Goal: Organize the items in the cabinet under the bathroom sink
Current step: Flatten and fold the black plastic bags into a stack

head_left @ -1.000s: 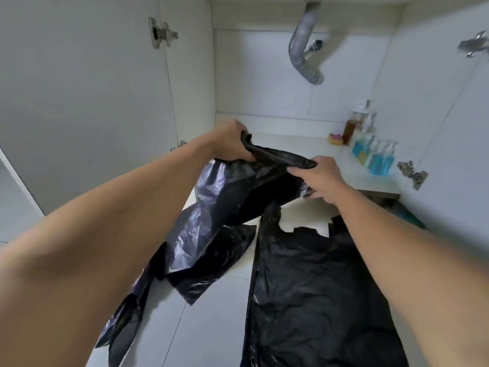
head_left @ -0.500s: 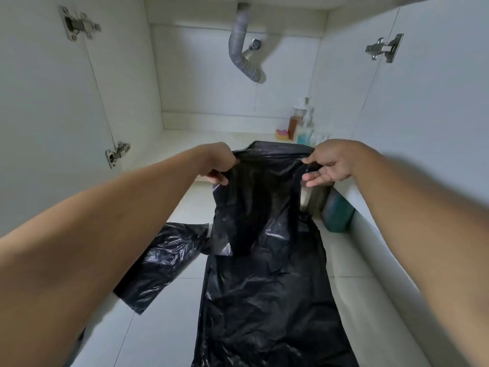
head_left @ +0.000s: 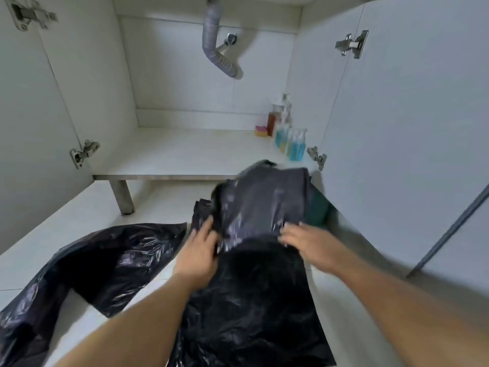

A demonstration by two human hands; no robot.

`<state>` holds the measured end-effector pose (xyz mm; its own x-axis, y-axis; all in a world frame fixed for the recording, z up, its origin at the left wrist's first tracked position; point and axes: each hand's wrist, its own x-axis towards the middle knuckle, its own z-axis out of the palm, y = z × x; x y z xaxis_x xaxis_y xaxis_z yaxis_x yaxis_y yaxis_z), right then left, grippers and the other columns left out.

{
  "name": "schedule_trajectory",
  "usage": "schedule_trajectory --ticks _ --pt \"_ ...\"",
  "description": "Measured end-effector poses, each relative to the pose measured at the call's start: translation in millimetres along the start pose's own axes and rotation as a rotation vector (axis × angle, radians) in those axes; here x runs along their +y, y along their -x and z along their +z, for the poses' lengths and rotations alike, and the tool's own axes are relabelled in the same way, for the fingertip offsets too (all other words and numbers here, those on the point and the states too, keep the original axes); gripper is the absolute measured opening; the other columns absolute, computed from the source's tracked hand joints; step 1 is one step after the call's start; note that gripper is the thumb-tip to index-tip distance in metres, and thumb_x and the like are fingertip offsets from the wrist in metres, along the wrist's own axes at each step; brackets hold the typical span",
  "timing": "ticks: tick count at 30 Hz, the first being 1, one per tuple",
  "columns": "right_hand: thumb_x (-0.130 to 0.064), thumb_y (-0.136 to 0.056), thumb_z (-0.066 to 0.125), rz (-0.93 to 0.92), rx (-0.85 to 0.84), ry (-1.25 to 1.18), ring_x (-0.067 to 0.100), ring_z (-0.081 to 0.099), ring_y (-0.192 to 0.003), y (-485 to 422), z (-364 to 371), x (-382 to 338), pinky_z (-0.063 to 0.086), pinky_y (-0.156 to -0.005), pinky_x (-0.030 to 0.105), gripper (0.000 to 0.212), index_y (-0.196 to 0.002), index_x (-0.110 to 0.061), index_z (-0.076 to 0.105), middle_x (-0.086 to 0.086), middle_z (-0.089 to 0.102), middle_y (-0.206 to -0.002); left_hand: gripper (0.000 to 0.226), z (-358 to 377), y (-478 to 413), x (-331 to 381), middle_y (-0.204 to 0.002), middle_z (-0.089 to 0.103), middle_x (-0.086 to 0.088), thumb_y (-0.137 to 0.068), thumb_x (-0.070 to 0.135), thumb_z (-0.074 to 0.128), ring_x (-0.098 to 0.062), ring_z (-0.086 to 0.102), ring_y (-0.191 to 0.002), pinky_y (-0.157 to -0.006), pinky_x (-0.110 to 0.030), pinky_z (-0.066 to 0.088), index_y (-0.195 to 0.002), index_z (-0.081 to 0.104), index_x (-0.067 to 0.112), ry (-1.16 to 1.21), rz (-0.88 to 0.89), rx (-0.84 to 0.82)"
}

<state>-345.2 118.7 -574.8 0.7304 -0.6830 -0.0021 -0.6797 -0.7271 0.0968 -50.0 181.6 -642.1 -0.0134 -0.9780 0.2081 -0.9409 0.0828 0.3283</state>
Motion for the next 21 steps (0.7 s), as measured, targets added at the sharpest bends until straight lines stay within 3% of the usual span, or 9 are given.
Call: schedule_trajectory --ticks 1,3,5,9,13,17,19,21 --pt "0.007 -0.087 0.047 0.008 -0.092 -0.014 0.027 0.051 -0.129 8.6 21.3 -3.9 0.041 -0.107 0.042 0.063 -0.14 -0.025 0.052 -0.004 0.048 -0.145 0.047 17.8 17.1 -4.8 -0.168 0.001 0.002 -0.093 0.018 0.054 -0.029 0.03 -0.147 -0.121 -0.037 0.023 -0.139 0.045 0.021 -0.053 -0.04 -0.234" --pt "0.002 -0.089 0.049 0.033 -0.264 -0.031 0.028 0.059 -0.112 19.5 49.6 -15.8 0.048 -0.089 0.04 0.051 -0.132 -0.025 0.055 -0.002 0.057 -0.126 0.059 35.2 40.6 -7.2 -0.168 0.004 0.004 -0.095 0.018 0.047 -0.025 0.032 -0.147 -0.119 -0.037 0.027 -0.152 0.033 0.025 -0.131 -0.124 -0.589" --pt "-0.011 -0.094 0.055 0.081 -0.381 -0.008 0.03 0.062 -0.105 24.5 63.0 -27.8 0.046 -0.076 0.036 0.029 -0.121 -0.02 0.059 0.005 0.061 -0.116 0.06 38.5 51.5 -4.2 -0.164 0.021 0.0 -0.095 0.016 0.042 -0.028 0.04 -0.142 -0.114 -0.042 0.036 -0.153 0.032 0.024 -0.219 -0.144 -0.701" --pt "-0.014 -0.09 0.064 0.166 -0.492 0.084 0.034 0.065 -0.102 30.2 74.3 -39.0 0.049 -0.081 0.039 0.02 -0.11 -0.012 0.064 0.013 0.066 -0.112 0.049 32.3 54.1 4.9 -0.138 0.053 -0.006 -0.092 0.012 0.04 -0.03 0.056 -0.124 -0.102 -0.04 0.043 -0.14 0.04 0.022 -0.413 -0.081 -0.633" --pt "0.0 -0.087 0.057 0.182 -0.462 0.141 0.033 0.063 -0.107 26.5 74.7 -40.1 0.042 -0.095 0.046 0.021 -0.103 -0.011 0.065 0.013 0.067 -0.11 0.037 25.3 56.5 1.8 -0.123 0.061 0.003 -0.086 0.021 0.043 -0.021 0.055 -0.118 -0.097 -0.037 0.036 -0.12 0.056 0.026 -0.502 0.046 -0.44" --pt "0.003 -0.086 0.053 0.158 -0.409 0.202 0.033 0.06 -0.109 24.7 84.5 -43.6 0.04 -0.098 0.051 0.028 -0.107 -0.012 0.065 0.012 0.067 -0.11 0.034 14.1 64.9 -8.3 -0.084 0.063 0.004 -0.074 0.046 0.036 -0.022 0.063 -0.086 -0.077 -0.039 0.04 -0.081 0.062 0.025 -0.413 0.263 -0.161" --pt "0.002 -0.087 0.052 0.161 -0.429 0.202 0.032 0.058 -0.11 23.9 88.7 -49.4 0.037 -0.1 0.053 0.03 -0.109 -0.012 0.065 0.012 0.067 -0.111 0.04 11.8 70.5 -11.8 -0.088 0.064 0.004 -0.079 0.057 0.033 -0.019 0.06 -0.091 -0.086 -0.038 0.039 -0.083 0.059 0.027 -0.452 0.297 -0.242" --pt "-0.004 -0.088 0.054 0.144 -0.481 0.163 0.031 0.058 -0.112 23.3 91.3 -55.8 0.036 -0.102 0.053 0.027 -0.111 -0.015 0.065 0.01 0.067 -0.113 0.056 14.2 77.3 -11.7 -0.096 0.065 0.004 -0.082 0.077 0.028 -0.018 0.057 -0.095 -0.095 -0.036 0.034 -0.083 0.055 0.028 -0.465 0.219 -0.474"
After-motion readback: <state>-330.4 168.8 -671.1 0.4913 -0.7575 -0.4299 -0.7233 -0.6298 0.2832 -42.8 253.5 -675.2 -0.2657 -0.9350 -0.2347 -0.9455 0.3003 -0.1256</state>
